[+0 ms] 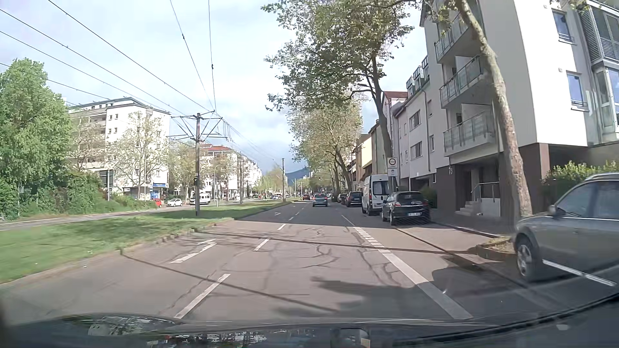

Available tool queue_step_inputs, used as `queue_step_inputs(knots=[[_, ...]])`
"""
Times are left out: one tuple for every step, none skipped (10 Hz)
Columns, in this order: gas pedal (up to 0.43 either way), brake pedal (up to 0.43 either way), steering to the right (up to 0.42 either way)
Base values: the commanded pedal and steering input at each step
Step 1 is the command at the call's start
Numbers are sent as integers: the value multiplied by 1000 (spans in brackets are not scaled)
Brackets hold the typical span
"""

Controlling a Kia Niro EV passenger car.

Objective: Follow the waypoints while adhering to traffic rules and regulations

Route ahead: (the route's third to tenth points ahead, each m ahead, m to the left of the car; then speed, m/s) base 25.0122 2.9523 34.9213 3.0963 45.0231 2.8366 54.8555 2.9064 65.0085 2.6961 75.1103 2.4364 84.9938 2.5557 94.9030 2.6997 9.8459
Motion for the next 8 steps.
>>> queue_step_inputs(knots=[[0, 0, 3], [0, 0, 3], [0, 0, 3], [0, 0, 3], [0, 0, 3], [0, 0, 3], [0, 0, 3], [0, 0, 3]])
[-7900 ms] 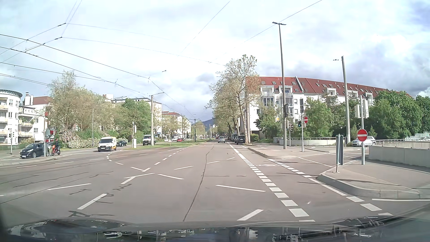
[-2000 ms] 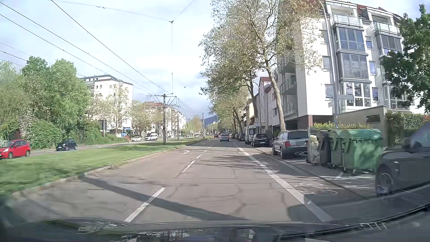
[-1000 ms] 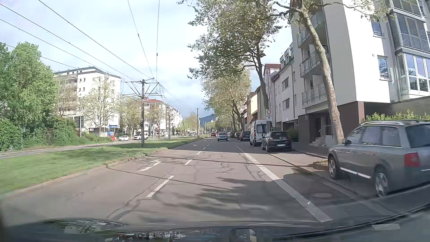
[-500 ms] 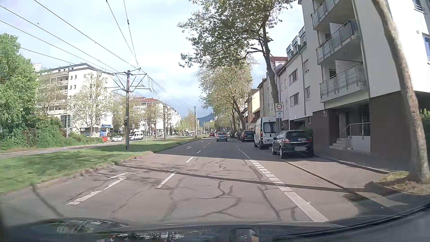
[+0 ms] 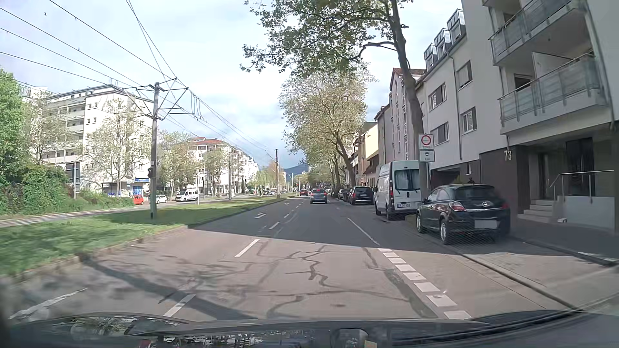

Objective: Follow the waypoints while adhering to traffic rules and regulations

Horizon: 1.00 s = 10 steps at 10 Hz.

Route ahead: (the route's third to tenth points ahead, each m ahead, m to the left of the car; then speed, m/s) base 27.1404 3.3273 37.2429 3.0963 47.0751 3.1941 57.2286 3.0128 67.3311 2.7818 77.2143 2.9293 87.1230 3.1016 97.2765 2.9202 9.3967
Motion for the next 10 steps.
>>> queue_step_inputs(knots=[[0, 0, 3], [0, 0, 3], [0, 0, 3], [0, 0, 2], [0, 0, 2], [0, 0, 1], [0, 0, 0], [0, 0, 0], [0, 0, 0], [0, 0, 0]])
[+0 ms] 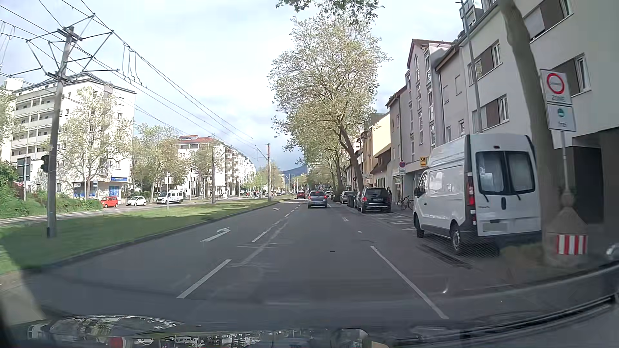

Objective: Follow the waypoints while adhering to traffic rules and regulations

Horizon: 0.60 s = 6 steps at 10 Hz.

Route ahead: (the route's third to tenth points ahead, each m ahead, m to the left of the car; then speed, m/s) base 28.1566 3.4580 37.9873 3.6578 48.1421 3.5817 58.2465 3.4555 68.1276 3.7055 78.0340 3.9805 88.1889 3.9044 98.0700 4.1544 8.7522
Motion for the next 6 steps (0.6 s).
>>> queue_step_inputs(knots=[[0, 0, 0], [0, 0, 0], [0, 0, 0], [0, 0, 0], [0, 0, 0], [0, 0, 0]])
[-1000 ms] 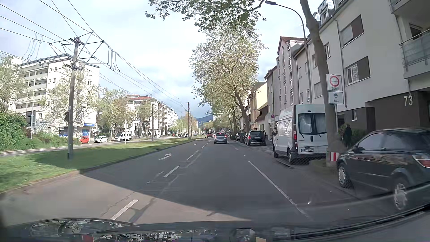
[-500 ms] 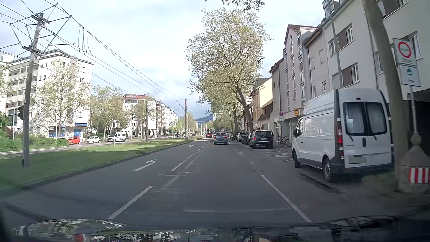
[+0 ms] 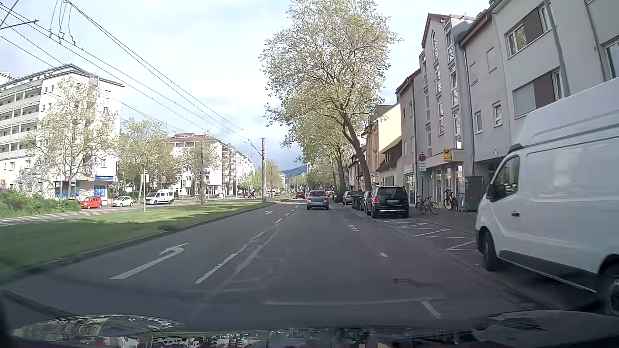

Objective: Follow the waypoints while adhering to traffic rules and regulations

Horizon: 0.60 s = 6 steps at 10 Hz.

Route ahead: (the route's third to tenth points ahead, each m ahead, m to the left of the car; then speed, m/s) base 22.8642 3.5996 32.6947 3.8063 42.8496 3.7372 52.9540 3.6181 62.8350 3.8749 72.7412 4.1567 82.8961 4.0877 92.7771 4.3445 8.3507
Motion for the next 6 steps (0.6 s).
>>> queue_step_inputs(knots=[[0, 0, 0], [0, 0, 0], [0, 0, 0], [0, 0, 0], [0, 0, 0], [0, 0, -2]])
